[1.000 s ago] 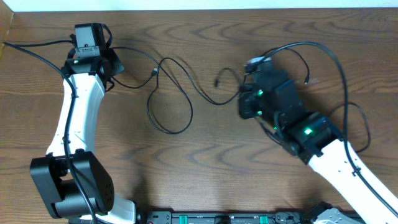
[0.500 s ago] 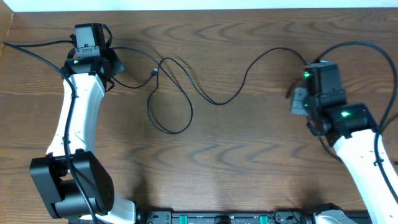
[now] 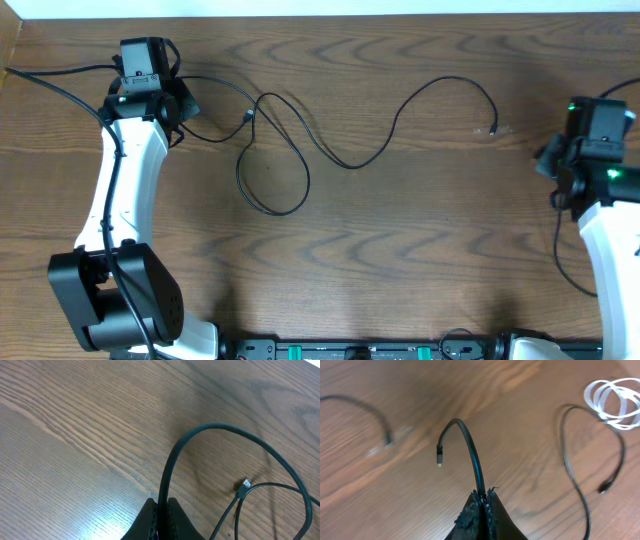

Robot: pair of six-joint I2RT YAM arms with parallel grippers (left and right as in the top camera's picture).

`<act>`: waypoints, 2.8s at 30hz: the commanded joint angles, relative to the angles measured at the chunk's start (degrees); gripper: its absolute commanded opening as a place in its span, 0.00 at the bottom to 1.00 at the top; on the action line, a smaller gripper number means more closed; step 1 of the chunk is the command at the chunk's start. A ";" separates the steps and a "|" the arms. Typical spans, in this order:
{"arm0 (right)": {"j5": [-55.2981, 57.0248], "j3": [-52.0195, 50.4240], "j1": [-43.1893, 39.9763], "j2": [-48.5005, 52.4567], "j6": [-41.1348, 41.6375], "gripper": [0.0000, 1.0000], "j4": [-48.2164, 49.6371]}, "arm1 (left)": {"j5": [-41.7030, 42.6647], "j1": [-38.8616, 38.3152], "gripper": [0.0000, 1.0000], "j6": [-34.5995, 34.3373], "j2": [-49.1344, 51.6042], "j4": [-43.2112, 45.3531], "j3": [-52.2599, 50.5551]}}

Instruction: Untangle cables

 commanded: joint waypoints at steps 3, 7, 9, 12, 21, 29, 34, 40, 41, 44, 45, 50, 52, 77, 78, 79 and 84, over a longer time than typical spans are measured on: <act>4.09 0.28 -6.91 5.55 -3.58 0.01 4.46 | -0.28 -0.13 0.08 -0.11 0.74 -0.15 0.50; 7.48 0.28 -11.39 8.50 -3.58 0.01 9.46 | -0.28 -0.13 0.08 -0.11 0.74 -0.15 0.50; 8.22 0.28 -13.77 9.55 -3.61 0.01 12.55 | -0.28 -0.13 0.08 -0.11 0.74 -0.15 0.50; 8.24 0.28 -17.81 10.71 -3.63 0.01 17.22 | -0.28 -0.13 0.08 -0.11 0.74 -0.15 0.50; 8.70 0.28 -28.50 13.22 -3.54 0.01 24.65 | -0.28 -0.13 0.08 -0.11 0.74 -0.13 0.50; 2.62 0.28 -35.15 13.60 -1.62 0.99 24.79 | -0.28 -0.13 0.08 -0.11 0.74 -0.15 0.50; -9.01 0.28 -35.06 13.60 -1.64 0.99 24.35 | -0.28 -0.13 0.08 -0.11 0.74 -0.15 0.50; -37.38 0.28 -34.80 13.57 -7.76 0.99 23.26 | -0.28 -0.13 0.08 -0.11 0.74 -0.17 0.50; -43.76 0.28 -34.53 13.57 -9.35 0.99 23.08 | -0.28 -0.13 0.08 -0.11 0.74 -0.17 0.50; -57.40 0.28 -33.14 13.57 -11.63 0.99 22.77 | -0.11 -0.22 0.08 -0.11 0.74 -0.28 0.50; -59.47 0.28 -32.30 13.55 -11.78 0.99 22.51 | -0.02 -0.28 0.07 -0.13 0.74 -0.35 0.50; -59.80 0.28 -26.95 13.53 -13.29 0.99 20.48 | 2.32 -2.19 0.08 -0.11 0.74 -0.35 0.50; -59.74 0.28 -24.22 13.53 -13.97 0.99 20.20 | 2.71 -3.52 0.08 -0.11 0.74 -0.31 0.50; -53.68 0.28 6.64 13.53 -14.32 0.99 18.67 | 8.68 -27.80 0.72 -3.85 6.60 7.91 0.52; -53.62 0.28 6.86 13.53 -14.32 0.99 18.64 | 8.70 -27.87 0.77 -3.52 6.08 8.28 0.52; -53.37 0.28 7.02 13.53 -14.29 0.99 18.53 | 8.70 -27.87 0.80 -3.52 5.57 8.37 0.52; -53.11 0.28 7.65 13.53 -14.27 0.99 18.53 | 8.09 -27.43 0.84 -1.20 0.94 8.70 0.52</act>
